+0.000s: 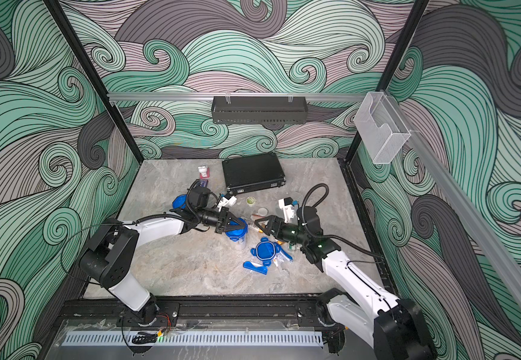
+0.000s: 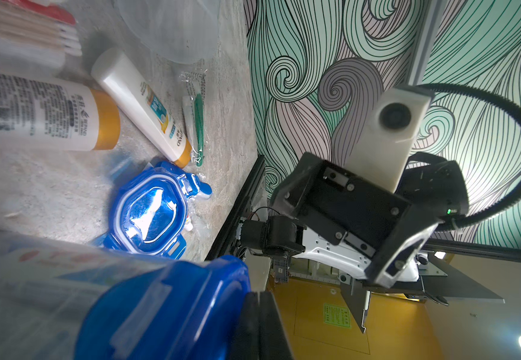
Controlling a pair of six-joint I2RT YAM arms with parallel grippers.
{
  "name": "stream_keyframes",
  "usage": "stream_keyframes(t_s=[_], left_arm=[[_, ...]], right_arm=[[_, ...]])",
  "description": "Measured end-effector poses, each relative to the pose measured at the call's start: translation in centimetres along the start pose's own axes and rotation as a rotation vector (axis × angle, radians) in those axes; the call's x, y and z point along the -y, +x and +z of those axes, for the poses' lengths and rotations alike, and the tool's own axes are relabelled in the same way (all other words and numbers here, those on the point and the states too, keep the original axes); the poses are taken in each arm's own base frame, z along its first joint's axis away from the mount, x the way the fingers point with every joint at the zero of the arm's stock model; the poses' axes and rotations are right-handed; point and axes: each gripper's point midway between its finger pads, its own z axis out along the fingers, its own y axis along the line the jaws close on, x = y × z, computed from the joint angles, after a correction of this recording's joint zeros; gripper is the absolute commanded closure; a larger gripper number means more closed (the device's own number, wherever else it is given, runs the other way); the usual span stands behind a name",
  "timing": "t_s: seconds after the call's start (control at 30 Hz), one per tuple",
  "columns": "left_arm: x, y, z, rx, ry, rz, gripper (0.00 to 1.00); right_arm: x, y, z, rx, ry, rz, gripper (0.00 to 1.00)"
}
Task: Take out toiletry kits
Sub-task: Unfasten the latch on the container.
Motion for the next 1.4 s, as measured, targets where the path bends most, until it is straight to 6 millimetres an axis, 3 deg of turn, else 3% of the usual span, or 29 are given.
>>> stream_keyframes(t_s=[0.27,0.6,1.17,1.4], left_arm=[[-0.2,0.0,0.1,-0.002,-0.002,-0.006,1.0],[-0.2,0.0,0.1,-0.004,-0.005,-0.012,1.0],[-0.5,-0.1,0.2,-0.007,-0.01,-0.023,1.0],[-0.5,-0.1,0.2,-0.007,-0.009,-0.022,1.0]], right_arm=[[-3.5,4.8,1.8,-0.045,-0.17,-0.196,0.23],[-3.3,7.4,4.7,-0.057,-0.187,-0.301,0.24],[-1.1,7.9,6.5,0.006,-0.12,-0.349,0.21],[-2.2,7.8,6.7,0.015,-0.158,-0.372,0.22]])
